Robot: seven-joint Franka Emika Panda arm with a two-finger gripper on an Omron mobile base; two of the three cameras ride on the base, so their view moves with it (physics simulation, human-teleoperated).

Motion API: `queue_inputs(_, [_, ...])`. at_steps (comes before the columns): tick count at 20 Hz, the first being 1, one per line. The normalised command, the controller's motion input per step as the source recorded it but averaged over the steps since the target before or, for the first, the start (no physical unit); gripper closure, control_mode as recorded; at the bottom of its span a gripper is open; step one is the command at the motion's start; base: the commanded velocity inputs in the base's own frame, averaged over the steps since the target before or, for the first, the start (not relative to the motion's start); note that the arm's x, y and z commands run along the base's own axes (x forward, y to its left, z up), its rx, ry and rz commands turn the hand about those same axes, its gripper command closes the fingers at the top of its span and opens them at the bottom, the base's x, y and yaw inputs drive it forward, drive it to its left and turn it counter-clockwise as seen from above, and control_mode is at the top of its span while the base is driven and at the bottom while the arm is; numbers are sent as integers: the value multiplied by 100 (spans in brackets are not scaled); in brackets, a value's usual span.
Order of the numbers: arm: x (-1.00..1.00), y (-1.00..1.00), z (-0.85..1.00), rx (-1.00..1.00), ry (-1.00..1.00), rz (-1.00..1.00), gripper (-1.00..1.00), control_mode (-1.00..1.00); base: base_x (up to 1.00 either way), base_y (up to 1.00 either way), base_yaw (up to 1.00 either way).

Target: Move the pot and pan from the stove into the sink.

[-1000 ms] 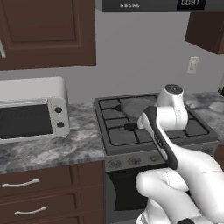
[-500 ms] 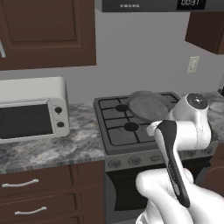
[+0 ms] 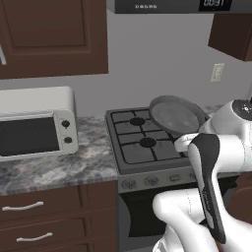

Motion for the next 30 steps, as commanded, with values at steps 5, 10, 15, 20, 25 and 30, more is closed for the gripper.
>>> queue_inputs(5, [0,0,0,0,0,0,100,-100,0,0,0])
queue_inputs(10, [-8,0,-2,0,0,0,100,100,-9,0,0])
queue_inputs(15, [0,0,0,0,0,0,100,100,-63,0,0])
queue_inputs(20, [0,0,0,0,0,0,100,100,-76,-1,0])
queue_inputs(25, [0,0,0,0,0,0,100,100,-70,0,0])
queue_inputs(30, [0,0,0,0,0,0,100,100,-19,0,0])
